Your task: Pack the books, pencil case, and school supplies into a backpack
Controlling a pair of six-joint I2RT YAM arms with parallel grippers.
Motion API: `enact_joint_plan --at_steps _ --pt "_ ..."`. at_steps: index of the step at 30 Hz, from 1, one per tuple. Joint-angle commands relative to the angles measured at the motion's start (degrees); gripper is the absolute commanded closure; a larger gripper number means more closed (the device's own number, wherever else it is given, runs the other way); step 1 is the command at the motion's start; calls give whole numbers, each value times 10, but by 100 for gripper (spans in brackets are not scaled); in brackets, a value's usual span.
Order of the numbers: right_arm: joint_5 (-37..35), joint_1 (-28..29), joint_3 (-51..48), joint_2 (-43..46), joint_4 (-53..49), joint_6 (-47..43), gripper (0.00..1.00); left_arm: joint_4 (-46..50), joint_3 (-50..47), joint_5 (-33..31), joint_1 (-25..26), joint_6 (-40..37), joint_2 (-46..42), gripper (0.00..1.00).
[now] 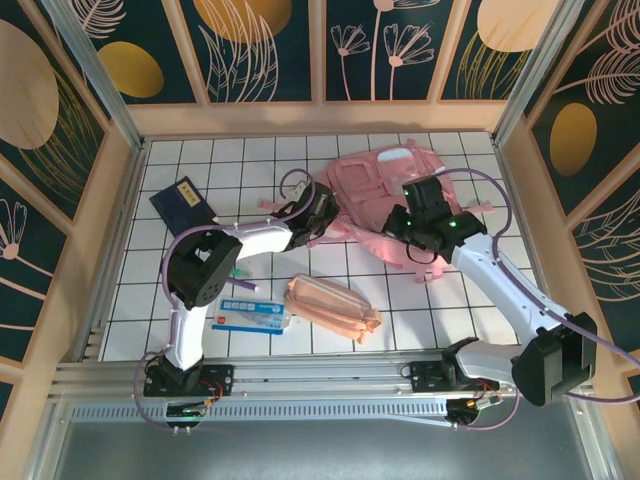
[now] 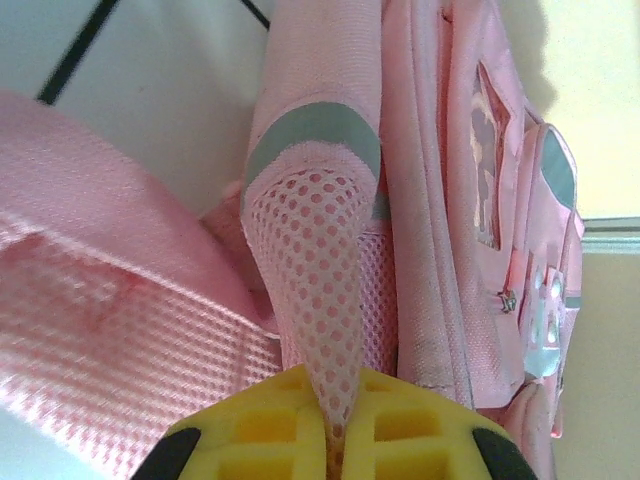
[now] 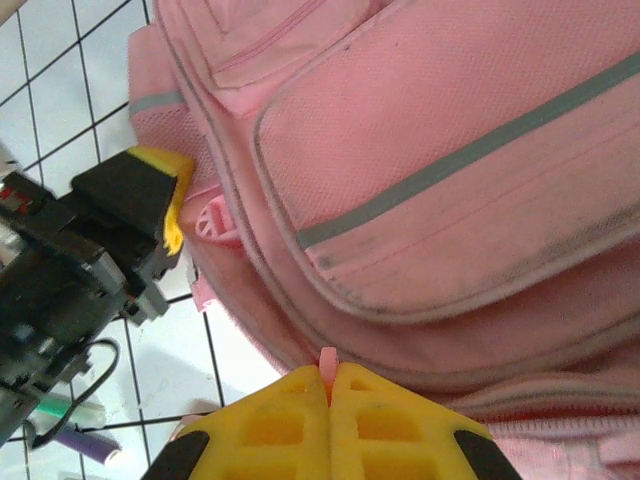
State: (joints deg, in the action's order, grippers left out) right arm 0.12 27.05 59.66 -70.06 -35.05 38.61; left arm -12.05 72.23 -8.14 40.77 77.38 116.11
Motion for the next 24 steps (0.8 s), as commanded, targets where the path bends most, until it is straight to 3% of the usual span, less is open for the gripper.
enact_joint_plan --at_steps 1,4,12,19,24 --pt "-59 31 31 -11 3 53 100 39 -2 -21 21 46 -69 100" --pt "-87 40 53 -39 -25 101 100 74 13 -33 41 76 -80 100" --pt "-52 62 101 -93 3 170 100 67 25 -27 83 190 -61 100" --pt "-60 63 129 -71 -49 133 100 86 -15 -100 86 231 -87 100" --pt "-20 70 75 -3 -64 97 100 104 7 -109 83 230 -77 100"
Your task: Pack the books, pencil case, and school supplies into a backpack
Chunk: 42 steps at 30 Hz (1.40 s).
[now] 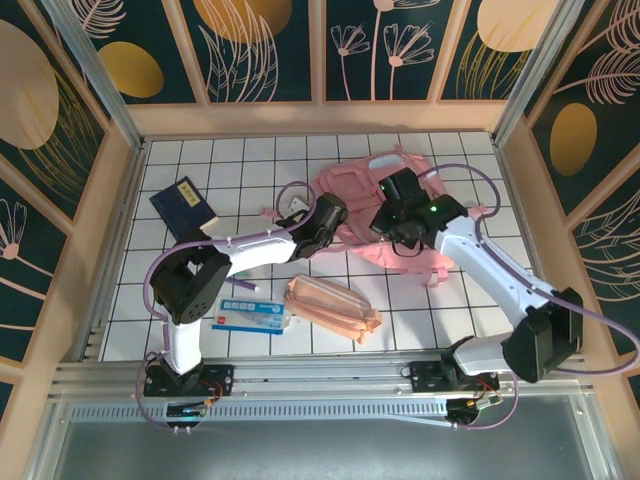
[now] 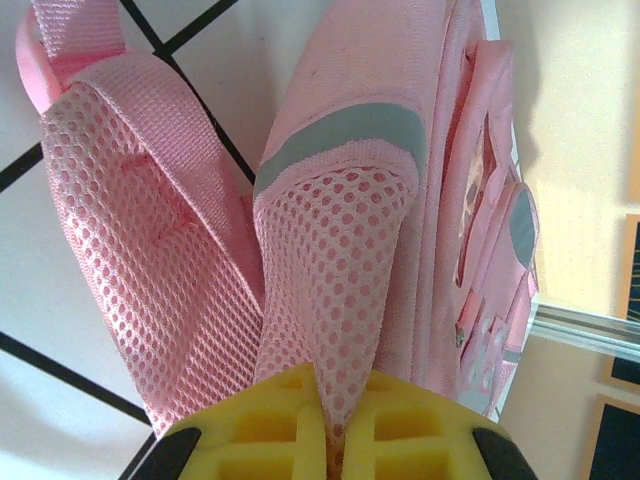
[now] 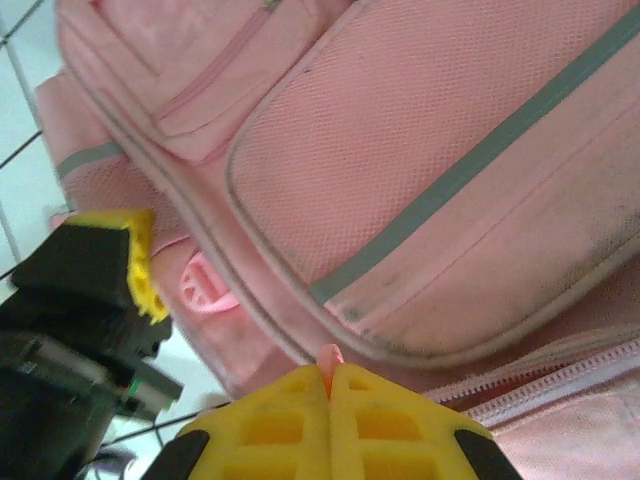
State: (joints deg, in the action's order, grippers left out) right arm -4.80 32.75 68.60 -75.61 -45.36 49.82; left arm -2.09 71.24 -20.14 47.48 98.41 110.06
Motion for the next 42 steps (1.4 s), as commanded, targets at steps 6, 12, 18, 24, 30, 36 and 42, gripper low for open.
enact_joint_plan --at_steps 6,12,18,24,30,36,42 --pt "-12 67 -81 113 24 5 100 11 51 31 16 50 11 100" --pt "-15 103 -80 71 74 27 100 23 63 36 16 69 13 100" --pt "-57 110 -46 21 79 38 100 20 51 36 17 72 6 100" --pt "-26 -4 -59 67 21 -135 66 -62 -6 38 13 -14 -3 61" --pt "35 -106 -76 77 -46 -236 46 -70 -20 193 -14 -310 -36 25" --pt "92 -239 -90 80 -120 -128 33 72 -20 405 -16 -594 -139 26" --pt "196 -246 -159 91 -88 13 33 110 -1 500 38 -619 -84 29"
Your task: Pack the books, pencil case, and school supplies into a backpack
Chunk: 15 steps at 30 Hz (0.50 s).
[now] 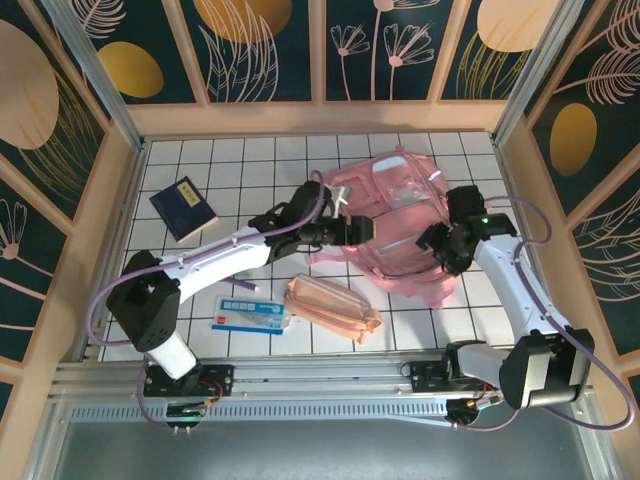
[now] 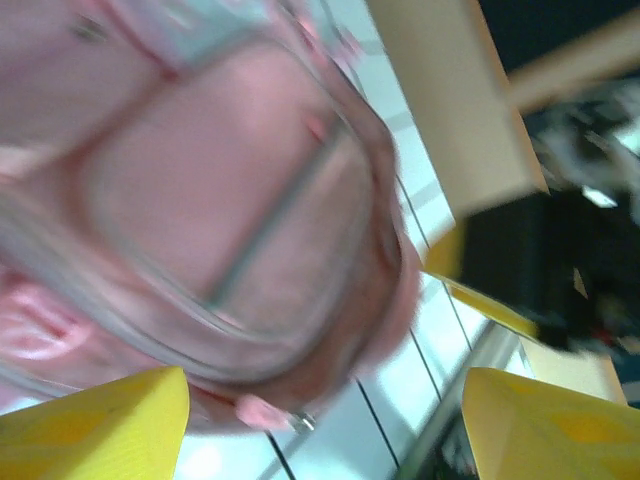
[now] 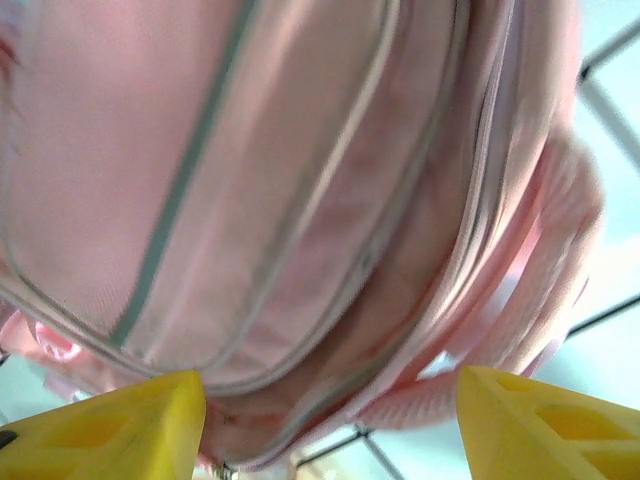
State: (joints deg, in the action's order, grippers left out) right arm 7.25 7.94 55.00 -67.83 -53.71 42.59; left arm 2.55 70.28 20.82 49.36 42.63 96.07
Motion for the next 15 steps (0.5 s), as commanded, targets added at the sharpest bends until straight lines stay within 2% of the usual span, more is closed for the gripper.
enact_joint_plan --at_steps 1,5,11,14,15 --pt "80 2 -26 13 2 102 33 75 24 94 20 -56 72 30" --pt "109 6 -42 8 36 163 33 117 73 61 28 -68 122 32" --pt "133 42 -82 -29 76 222 36 116 84 52 29 -47 144 33" --pt "112 56 -83 -40 86 235 43 100 71 48 29 -30 142 35" --pt "107 56 -86 -42 91 237 49 89 63 50 29 -23 140 36"
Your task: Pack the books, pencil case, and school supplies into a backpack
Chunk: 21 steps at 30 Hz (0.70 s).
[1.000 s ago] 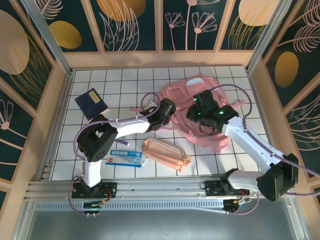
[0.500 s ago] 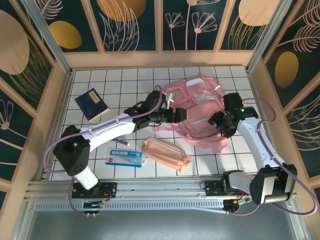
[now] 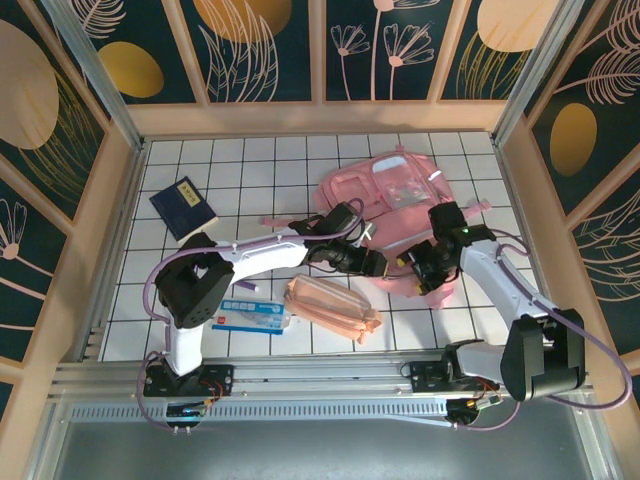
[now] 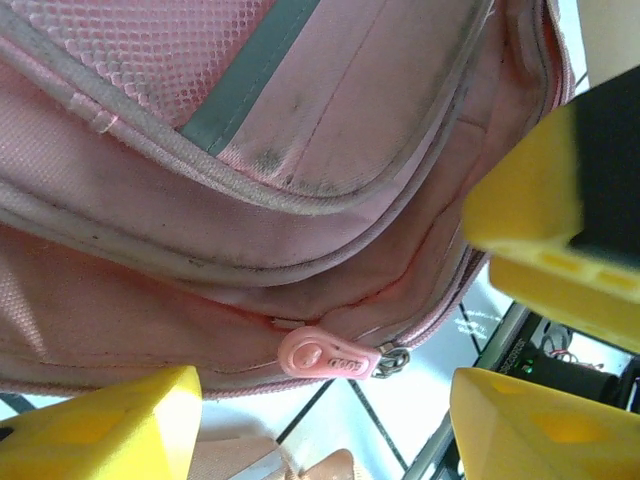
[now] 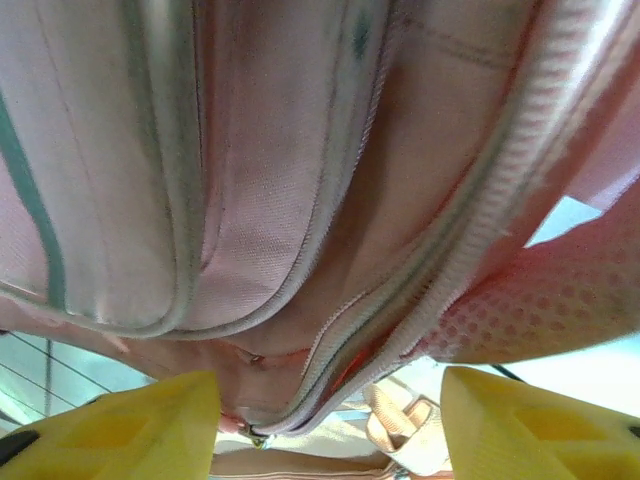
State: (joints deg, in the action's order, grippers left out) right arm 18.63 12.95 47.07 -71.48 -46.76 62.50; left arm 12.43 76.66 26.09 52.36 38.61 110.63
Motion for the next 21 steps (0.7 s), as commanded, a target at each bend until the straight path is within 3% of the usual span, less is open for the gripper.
enact_joint_plan --at_steps 1,6,11,15,21 --pt "-9 6 -7 -7 26 39 53 -23 -6 4 -1 22 -7 37" --pt "-22 6 -4 -22 31 38 67 -63 -10 35 -2 34 6 40" --pt "-26 7 -14 -25 39 40 71 -52 0 41 -1 28 26 40" --pt "-35 6 -17 -19 41 42 91 -47 1 36 -2 27 31 41" --pt "-36 5 -20 -15 42 42 98 -56 2 49 -2 25 39 44"
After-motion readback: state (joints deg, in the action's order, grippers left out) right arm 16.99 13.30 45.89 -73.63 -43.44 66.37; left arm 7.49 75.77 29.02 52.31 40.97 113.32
